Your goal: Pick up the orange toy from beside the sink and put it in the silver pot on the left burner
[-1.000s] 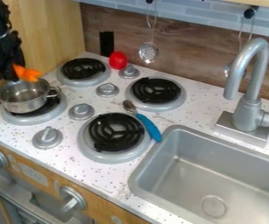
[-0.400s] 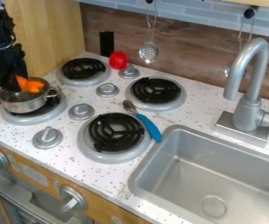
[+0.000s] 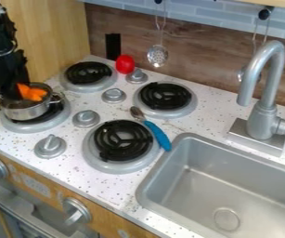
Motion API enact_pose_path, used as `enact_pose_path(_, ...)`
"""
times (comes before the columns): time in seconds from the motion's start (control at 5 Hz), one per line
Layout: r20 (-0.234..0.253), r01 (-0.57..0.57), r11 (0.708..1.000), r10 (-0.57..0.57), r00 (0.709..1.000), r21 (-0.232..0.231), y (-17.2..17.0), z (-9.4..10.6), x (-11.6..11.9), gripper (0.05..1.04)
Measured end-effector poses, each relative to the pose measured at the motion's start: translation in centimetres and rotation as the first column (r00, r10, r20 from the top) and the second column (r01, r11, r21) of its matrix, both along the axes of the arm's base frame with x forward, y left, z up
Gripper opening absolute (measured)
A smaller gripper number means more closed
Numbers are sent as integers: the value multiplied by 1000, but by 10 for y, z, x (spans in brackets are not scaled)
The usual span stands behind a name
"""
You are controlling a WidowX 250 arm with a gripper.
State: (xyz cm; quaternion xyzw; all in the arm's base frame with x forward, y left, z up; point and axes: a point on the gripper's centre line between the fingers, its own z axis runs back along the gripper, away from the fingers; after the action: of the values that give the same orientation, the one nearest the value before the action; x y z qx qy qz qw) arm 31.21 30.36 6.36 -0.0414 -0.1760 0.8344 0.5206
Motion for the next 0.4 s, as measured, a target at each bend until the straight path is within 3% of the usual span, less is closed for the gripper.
enact_pose_path(0.2, -9, 19, 1000, -19, 1000, -15, -6, -1, 2, 918)
enact_pose_path(0.4, -13, 19, 1000, -19, 1000, -22, -9, -2, 3, 1013)
